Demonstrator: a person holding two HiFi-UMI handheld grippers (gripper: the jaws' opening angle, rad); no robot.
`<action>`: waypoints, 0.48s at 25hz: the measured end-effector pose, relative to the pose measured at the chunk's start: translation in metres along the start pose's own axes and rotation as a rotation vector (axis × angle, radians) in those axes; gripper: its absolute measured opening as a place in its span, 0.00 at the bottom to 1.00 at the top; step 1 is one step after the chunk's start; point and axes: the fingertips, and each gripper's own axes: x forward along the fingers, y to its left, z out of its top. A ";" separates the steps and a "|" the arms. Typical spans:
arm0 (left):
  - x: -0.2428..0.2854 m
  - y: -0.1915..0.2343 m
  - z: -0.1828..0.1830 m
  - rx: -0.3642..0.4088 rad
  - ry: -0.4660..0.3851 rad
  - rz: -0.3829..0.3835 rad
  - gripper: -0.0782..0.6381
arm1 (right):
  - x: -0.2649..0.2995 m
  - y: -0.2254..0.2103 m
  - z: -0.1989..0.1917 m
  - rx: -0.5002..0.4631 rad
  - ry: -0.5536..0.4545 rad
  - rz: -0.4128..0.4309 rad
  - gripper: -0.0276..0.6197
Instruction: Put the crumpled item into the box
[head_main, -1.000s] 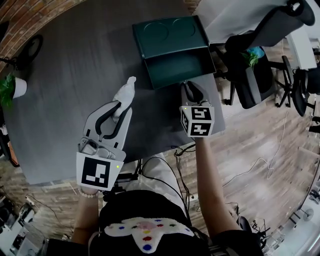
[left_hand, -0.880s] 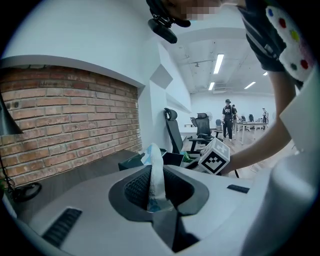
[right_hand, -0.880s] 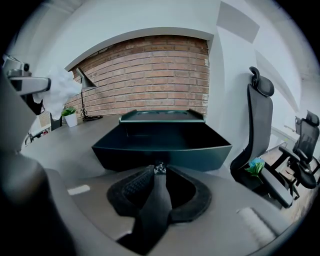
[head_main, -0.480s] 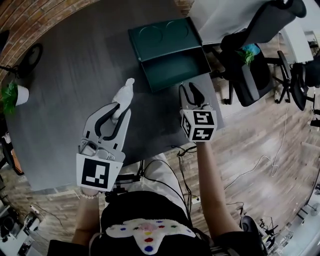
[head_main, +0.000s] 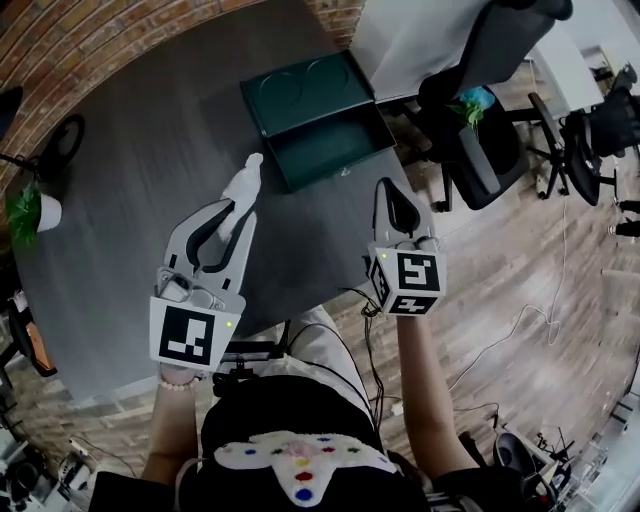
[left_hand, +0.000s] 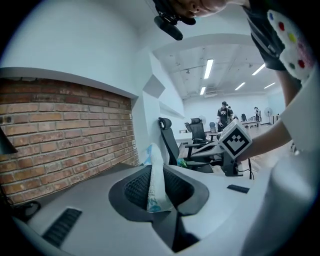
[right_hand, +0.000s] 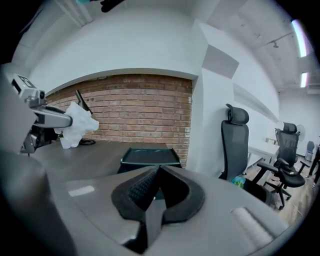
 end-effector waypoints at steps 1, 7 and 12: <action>-0.001 -0.001 0.003 0.008 -0.009 -0.004 0.20 | -0.008 0.000 0.005 0.002 -0.012 -0.006 0.06; -0.007 -0.005 0.026 0.050 -0.048 -0.027 0.20 | -0.048 0.000 0.032 -0.009 -0.066 -0.026 0.06; -0.011 -0.010 0.042 0.073 -0.073 -0.038 0.20 | -0.076 -0.003 0.053 0.004 -0.110 -0.050 0.06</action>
